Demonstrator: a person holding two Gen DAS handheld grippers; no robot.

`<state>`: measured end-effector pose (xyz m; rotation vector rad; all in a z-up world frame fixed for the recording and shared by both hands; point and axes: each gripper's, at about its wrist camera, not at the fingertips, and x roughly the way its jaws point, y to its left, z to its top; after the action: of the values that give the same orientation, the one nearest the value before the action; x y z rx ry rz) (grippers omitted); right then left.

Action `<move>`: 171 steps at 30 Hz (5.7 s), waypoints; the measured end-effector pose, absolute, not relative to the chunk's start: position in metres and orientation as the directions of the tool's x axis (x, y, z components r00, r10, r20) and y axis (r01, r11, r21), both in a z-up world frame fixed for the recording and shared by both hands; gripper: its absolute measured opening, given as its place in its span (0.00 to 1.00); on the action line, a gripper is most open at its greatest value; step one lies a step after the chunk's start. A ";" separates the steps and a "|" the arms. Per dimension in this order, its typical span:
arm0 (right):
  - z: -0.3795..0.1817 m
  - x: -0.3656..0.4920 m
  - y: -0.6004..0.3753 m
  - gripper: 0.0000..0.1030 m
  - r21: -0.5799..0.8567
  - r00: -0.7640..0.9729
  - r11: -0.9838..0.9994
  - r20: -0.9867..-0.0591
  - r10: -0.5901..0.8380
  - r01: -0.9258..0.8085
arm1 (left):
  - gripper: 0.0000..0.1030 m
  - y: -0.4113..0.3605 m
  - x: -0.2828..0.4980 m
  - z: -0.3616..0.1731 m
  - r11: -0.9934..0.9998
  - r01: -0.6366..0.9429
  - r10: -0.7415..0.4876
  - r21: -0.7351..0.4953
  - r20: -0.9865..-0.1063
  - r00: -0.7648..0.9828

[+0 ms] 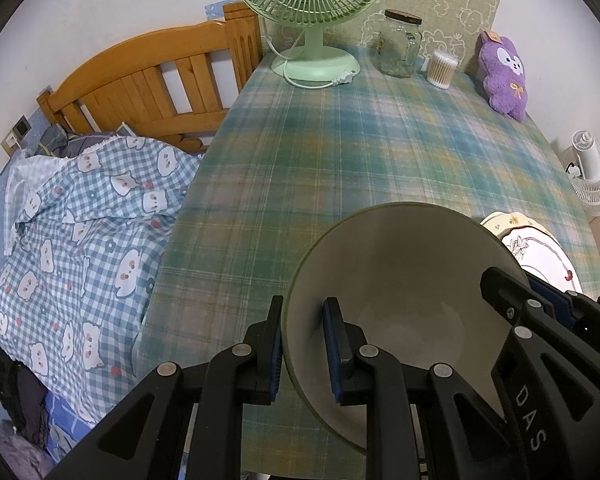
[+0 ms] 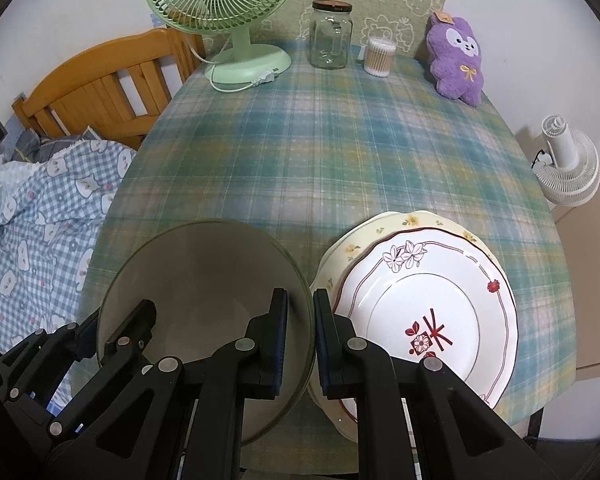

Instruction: Organize plates and bowls

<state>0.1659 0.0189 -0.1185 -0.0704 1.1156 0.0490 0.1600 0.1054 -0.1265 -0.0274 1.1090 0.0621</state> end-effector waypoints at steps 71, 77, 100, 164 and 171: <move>-0.148 0.182 0.010 0.52 0.126 0.355 0.992 -0.928 0.110 0.021 | 0.64 0.105 0.179 -0.143 0.984 0.133 -0.165 -0.120 -0.896 0.413; -0.155 0.183 0.018 0.49 0.128 0.325 0.992 -0.939 0.114 0.023 | 0.54 0.108 0.182 -0.153 0.974 0.157 -0.211 -0.164 -0.908 0.361; -0.148 0.178 0.018 0.45 0.100 0.329 0.991 -0.942 0.066 0.089 | 0.47 0.108 0.183 -0.147 0.960 0.208 -0.248 -0.188 -0.915 0.319; -0.120 0.192 -0.149 0.45 0.070 0.325 0.997 -0.943 0.077 -0.033 | 0.47 -0.062 0.182 -0.121 0.982 0.096 -0.188 -0.164 -0.911 0.367; -0.123 0.197 -0.148 0.45 0.072 0.330 0.996 -0.940 0.084 -0.049 | 0.47 -0.064 0.187 -0.126 0.985 0.075 -0.171 -0.154 -0.913 0.370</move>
<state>0.1967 -0.1476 -0.1232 0.0327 1.2318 0.0867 0.1871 -0.0637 -0.1255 -0.0915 1.1816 -0.1578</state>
